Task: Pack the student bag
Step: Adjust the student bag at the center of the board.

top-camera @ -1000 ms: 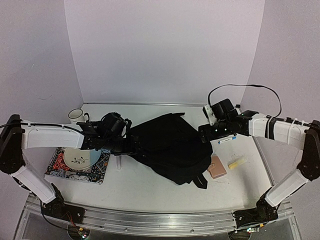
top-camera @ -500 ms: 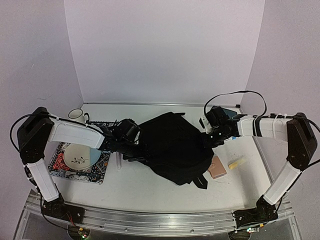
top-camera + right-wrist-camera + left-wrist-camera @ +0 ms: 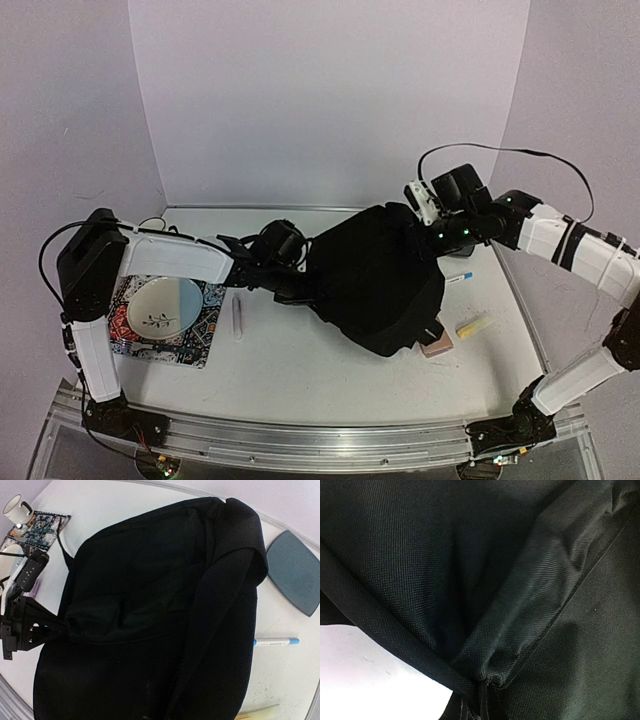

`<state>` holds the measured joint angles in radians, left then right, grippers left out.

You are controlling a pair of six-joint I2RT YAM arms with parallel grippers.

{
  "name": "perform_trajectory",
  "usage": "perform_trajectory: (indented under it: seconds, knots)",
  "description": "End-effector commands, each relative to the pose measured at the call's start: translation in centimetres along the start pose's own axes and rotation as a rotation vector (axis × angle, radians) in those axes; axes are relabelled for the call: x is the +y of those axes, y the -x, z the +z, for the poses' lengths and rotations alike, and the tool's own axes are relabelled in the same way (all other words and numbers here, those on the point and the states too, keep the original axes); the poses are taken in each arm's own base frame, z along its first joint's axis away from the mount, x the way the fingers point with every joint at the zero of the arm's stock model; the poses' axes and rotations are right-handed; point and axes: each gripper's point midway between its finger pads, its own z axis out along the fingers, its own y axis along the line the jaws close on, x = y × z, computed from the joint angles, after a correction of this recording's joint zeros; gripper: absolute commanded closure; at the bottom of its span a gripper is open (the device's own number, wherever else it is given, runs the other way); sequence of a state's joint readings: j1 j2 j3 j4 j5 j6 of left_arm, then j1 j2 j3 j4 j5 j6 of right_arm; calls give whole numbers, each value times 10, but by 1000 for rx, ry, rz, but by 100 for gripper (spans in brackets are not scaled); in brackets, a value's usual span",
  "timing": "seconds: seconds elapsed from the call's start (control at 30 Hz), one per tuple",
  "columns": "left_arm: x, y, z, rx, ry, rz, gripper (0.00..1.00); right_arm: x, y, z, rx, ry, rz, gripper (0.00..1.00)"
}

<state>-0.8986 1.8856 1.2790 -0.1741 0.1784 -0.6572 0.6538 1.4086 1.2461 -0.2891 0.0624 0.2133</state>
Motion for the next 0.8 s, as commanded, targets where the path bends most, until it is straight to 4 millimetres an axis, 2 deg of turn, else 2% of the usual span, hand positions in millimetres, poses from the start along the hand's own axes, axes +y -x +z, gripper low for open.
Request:
perform_trajectory:
  seconds: [0.0, 0.1, 0.17, 0.2, 0.27, 0.33, 0.4, 0.5, 0.6, 0.7, 0.77]
  knots:
    - [-47, 115, -104, -382, 18, 161, 100, 46, 82, -38, -206, 106, -83, 100]
    - [-36, 138, -142, -472, 107, 179, 100, 71, 99, -38, -238, 148, -115, 100]
    - [-25, 147, -162, -509, 159, 182, 100, 90, 102, -35, -245, 182, -128, 100]
    - [-20, 149, -171, -524, 177, 181, 100, 100, 103, -33, -247, 198, -129, 100]
    - [-5, 149, -176, -521, 207, 173, 100, 117, 99, -27, -242, 218, -123, 100]
    - [9, 142, -170, -493, 218, 158, 100, 124, 88, -16, -225, 199, -98, 100]
    - [20, 131, -156, -447, 228, 150, 100, 116, 73, -3, -201, 137, -31, 100]
    - [34, 113, -131, -383, 242, 143, 100, 91, 36, 14, -172, 23, 67, 100]
    - [41, 97, -110, -328, 233, 138, 100, 80, 1, 22, -159, 3, 141, 100]
    - [48, 84, -96, -290, 224, 122, 100, 78, -28, 31, -115, 18, 180, 100]
    - [54, 73, -89, -265, 230, 106, 100, 83, -56, 40, -49, 49, 184, 100]
